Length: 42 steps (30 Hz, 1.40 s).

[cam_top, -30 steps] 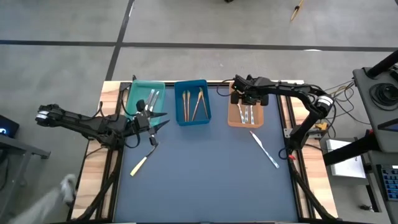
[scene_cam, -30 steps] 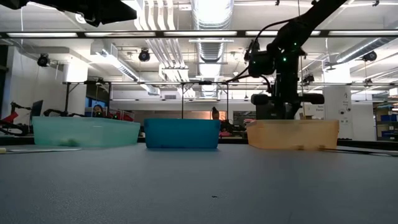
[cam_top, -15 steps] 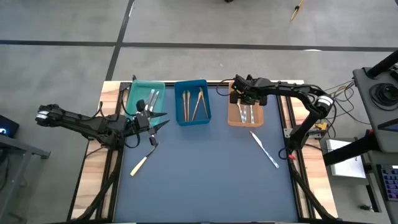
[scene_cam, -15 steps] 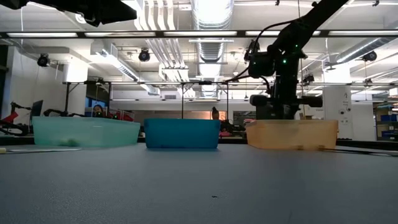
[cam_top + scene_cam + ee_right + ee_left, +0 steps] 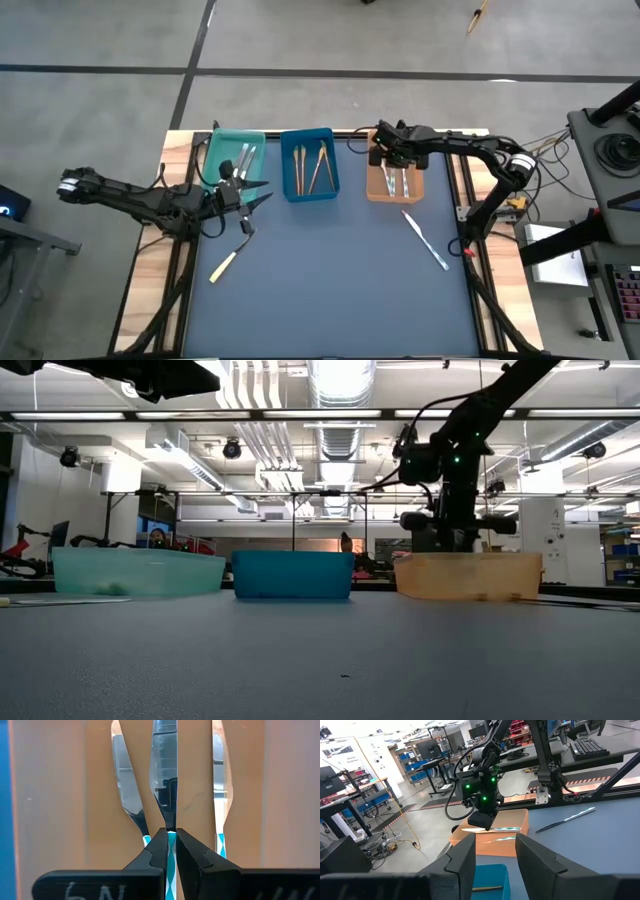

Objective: Sort silverware by color (type)
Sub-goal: Put the white patterned table knife into the orange bin

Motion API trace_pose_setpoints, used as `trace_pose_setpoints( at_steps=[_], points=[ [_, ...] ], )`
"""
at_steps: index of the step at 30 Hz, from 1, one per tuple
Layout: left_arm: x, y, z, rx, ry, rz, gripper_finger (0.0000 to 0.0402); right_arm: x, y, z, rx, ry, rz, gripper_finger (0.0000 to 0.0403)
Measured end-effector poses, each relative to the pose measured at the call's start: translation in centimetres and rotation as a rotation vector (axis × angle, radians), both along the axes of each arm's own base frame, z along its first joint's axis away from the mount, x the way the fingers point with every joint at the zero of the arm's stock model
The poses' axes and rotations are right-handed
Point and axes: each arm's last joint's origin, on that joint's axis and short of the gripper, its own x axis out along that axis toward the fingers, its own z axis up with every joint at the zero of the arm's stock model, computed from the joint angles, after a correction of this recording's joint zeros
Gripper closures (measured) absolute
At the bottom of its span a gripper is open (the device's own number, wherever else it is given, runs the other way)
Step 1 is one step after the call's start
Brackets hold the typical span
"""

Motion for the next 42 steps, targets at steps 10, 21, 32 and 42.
trace_pose_setpoints(
  at_steps=[10, 21, 32, 42],
  points=[
    [0.0, 0.0, 0.0, 0.0, 0.0, 0.0, 0.028, -0.5, 0.3, -0.9, 0.017, 0.02, -0.004, 0.039],
    [0.0, 0.0, 0.0, 0.0, 0.0, 0.0, 0.028, -0.7, 0.5, -1.6, 0.018, 0.021, -0.007, 0.039],
    [0.0, 0.0, 0.0, 0.0, 0.0, 0.0, 0.028, -0.6, 0.5, -1.6, 0.009, 0.009, -0.006, 0.039],
    [0.0, 0.0, 0.0, 0.0, 0.0, 0.0, 0.028, -0.6, 0.4, -1.6, 0.005, 0.01, 0.005, 0.039]
  ],
)
